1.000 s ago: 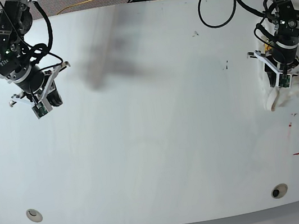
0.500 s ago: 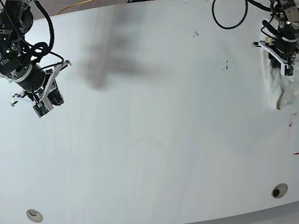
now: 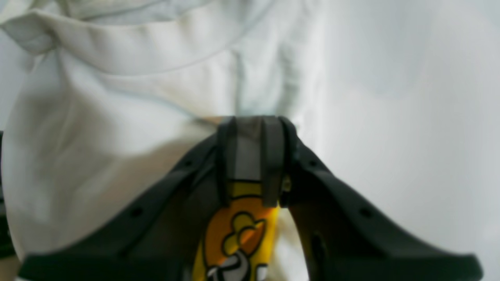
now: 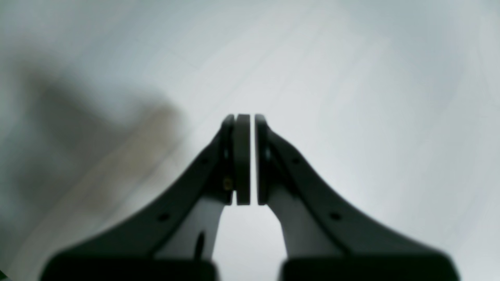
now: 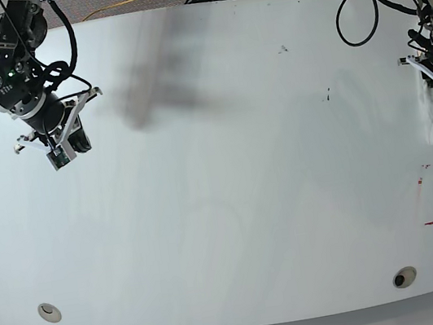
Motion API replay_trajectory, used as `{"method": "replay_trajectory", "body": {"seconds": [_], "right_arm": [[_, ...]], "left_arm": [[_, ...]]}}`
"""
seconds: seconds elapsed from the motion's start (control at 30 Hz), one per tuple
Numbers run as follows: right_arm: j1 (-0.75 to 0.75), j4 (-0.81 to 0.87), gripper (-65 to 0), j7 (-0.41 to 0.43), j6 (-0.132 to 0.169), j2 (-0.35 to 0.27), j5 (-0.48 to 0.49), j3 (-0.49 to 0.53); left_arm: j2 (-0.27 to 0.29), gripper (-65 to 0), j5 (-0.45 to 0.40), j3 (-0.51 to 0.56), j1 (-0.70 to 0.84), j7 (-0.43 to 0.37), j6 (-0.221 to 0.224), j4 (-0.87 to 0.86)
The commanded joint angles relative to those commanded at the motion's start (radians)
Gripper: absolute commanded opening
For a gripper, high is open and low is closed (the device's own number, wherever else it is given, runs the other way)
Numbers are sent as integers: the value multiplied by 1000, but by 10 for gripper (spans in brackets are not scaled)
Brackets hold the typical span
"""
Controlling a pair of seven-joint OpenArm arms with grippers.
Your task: Layout the t-shirt on the table in an organized manner, then fold the t-shirt properly
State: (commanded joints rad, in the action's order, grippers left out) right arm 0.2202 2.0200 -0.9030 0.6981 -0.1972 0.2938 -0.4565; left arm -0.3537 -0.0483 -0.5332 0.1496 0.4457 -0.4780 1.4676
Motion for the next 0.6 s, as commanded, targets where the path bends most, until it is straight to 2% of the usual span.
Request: {"method": "replay_trajectory", "body": {"seconds": [0.1, 0.2, 0.3, 0.4, 0.47, 0.57, 0.6], "right_arm": [[-8, 0, -637, 8, 0, -3, -6, 0], [-9, 0, -637, 55, 0, -15, -9, 0], [2, 0, -637, 153, 0, -31, -41, 3], [3, -8, -637, 244, 0, -17, -133, 15], [6, -9, -637, 302, 0, 6, -201, 25], [26, -9, -637, 377, 0, 40, -272, 28], [37, -9, -637, 423, 0, 57, -296, 28]], "left_arm": [[11, -560, 0, 6, 14, 2, -15, 75], [66, -560, 0, 25, 12, 2, -15, 141], [120, -560, -3, 48, 12, -2, -14, 230], [186, -560, -3, 81, 11, -8, -14, 301], [227, -560, -3, 101, 11, -51, -12, 327], [281, -560, -3, 124, 15, -161, -12, 336], [311, -560, -5, 137, 18, -226, -9, 336]]}}
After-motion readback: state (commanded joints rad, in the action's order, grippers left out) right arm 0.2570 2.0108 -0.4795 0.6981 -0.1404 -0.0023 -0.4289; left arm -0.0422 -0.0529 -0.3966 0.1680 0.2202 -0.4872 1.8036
